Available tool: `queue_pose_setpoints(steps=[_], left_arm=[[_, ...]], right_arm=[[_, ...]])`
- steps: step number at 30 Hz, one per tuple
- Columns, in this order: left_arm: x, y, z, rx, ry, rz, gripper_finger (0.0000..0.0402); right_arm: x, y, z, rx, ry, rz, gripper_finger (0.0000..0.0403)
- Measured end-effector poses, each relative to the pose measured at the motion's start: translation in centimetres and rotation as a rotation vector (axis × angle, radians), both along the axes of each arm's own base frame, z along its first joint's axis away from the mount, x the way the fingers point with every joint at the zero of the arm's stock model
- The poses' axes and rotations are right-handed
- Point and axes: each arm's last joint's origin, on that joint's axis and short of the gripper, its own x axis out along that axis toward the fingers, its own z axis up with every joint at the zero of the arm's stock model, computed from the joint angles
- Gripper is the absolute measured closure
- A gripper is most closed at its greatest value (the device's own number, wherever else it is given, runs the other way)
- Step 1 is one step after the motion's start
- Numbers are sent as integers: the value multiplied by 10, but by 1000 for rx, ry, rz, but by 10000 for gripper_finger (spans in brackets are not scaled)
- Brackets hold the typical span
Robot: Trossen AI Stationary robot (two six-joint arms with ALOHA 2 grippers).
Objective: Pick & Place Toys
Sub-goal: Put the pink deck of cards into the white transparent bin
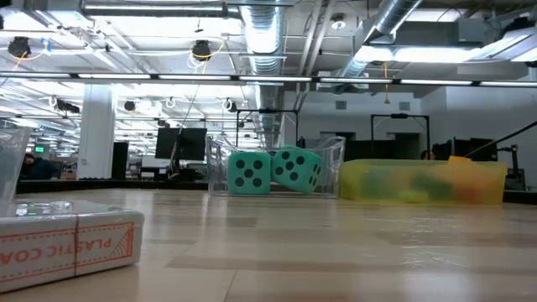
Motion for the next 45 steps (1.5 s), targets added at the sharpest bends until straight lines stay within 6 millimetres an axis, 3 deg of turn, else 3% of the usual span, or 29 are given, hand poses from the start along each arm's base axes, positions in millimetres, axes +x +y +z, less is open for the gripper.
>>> queue_pose_setpoints(steps=[10,20,32,45], left_arm=[[-12,-8,-34,-6,-1,-54,342],[-11,-8,-55,13,-51,-124,342],[-22,-8,-72,38,-52,-223,342],[-23,-15,-71,3,-112,-240,341]], right_arm=[[1,0,0,3,-8,-2,119],[2,-3,1,-8,-11,-8,119],[2,-3,1,-29,-15,0,119],[2,-3,1,-33,-14,10,119]])
